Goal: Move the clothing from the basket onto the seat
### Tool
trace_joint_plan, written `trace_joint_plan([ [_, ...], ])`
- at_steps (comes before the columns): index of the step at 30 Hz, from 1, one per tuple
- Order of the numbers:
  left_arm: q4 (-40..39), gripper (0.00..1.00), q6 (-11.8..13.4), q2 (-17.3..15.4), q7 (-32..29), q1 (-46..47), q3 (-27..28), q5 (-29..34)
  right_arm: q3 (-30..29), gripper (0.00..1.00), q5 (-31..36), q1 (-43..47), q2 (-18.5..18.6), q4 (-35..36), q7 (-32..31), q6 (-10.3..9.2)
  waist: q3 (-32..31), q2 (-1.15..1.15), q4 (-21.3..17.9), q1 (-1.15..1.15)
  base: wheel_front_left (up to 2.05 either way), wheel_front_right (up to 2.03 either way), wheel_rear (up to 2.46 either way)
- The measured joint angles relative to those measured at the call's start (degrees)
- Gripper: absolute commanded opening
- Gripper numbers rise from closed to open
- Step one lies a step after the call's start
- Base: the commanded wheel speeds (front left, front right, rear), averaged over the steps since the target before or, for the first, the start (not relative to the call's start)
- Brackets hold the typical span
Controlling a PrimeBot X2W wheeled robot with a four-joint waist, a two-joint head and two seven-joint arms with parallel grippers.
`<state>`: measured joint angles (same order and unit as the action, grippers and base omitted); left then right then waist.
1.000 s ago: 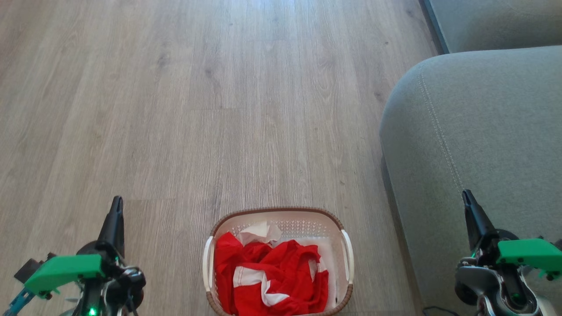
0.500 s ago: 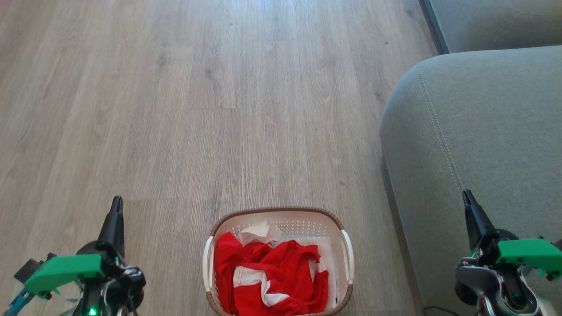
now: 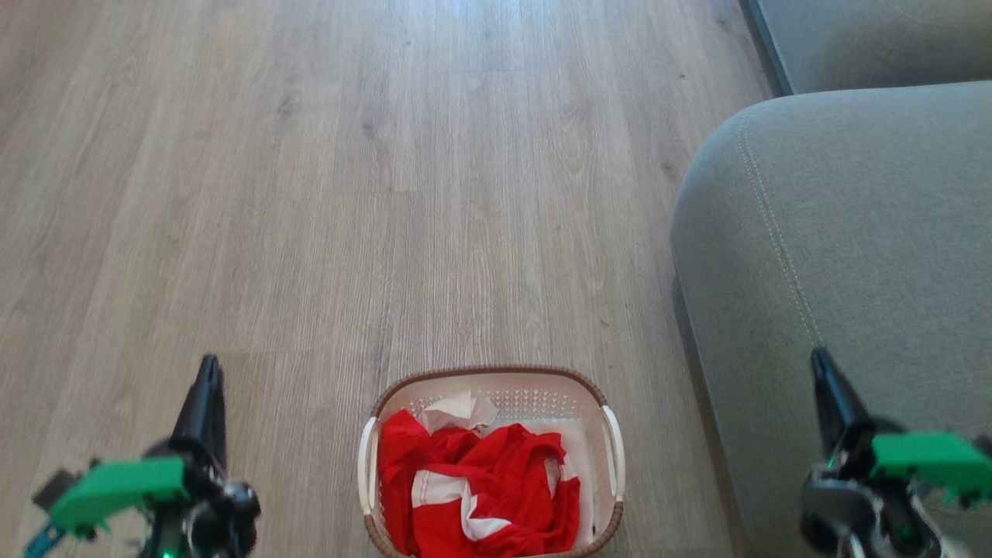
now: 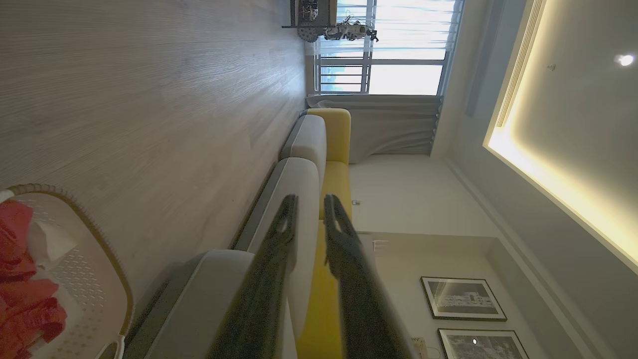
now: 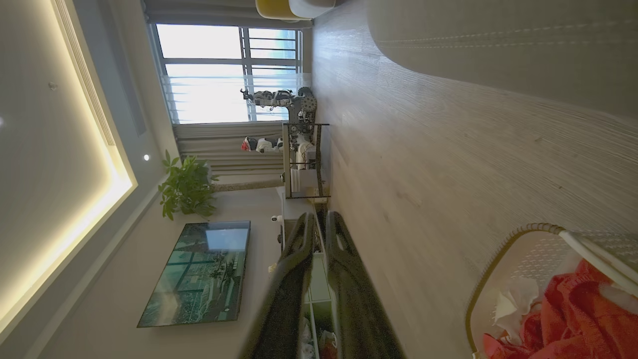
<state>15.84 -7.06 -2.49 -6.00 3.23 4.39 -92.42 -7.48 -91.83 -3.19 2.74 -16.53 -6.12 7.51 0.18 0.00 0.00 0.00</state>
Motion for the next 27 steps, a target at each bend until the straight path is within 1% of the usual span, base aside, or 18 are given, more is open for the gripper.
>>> trace_joint_plan([
  [5,4.4,1.00,0.0,0.5,0.0,-3.0,-0.2,0.0,0.5,1.00,0.0,2.9,-0.7,-4.5,0.1,-0.01,0.0,0.00,0.0,0.00,0.00,0.00,0.00],
  [7,4.9,1.00,0.0,0.7,0.1,-4.4,-0.3,0.0,0.7,1.00,0.0,4.1,-0.7,-5.0,0.1,-0.01,0.0,0.00,0.0,0.00,0.00,0.00,0.00],
  [14,3.6,1.00,0.1,0.7,1.6,-4.6,-1.1,0.6,1.7,1.00,0.6,3.9,-0.7,-4.4,1.2,-0.01,-0.2,0.00,0.0,0.00,0.00,0.00,0.00],
  [16,3.0,1.00,0.5,0.7,1.8,-4.6,-1.5,1.2,1.8,1.00,1.1,3.9,-0.7,-4.3,1.8,-0.01,-0.3,0.00,0.0,0.00,0.00,0.00,0.00],
  [19,2.4,1.00,0.6,0.7,2.2,-4.6,-1.7,2.7,1.8,1.00,2.1,3.9,-0.7,-4.0,2.2,-0.01,-0.3,0.00,0.0,0.00,0.00,0.00,0.00],
  [27,-0.1,1.00,2.1,0.7,3.7,-4.7,-2.1,8.3,1.7,1.00,6.1,3.9,-0.7,-2.6,3.6,-0.01,-0.5,0.00,0.1,0.00,0.00,0.00,0.00],
])
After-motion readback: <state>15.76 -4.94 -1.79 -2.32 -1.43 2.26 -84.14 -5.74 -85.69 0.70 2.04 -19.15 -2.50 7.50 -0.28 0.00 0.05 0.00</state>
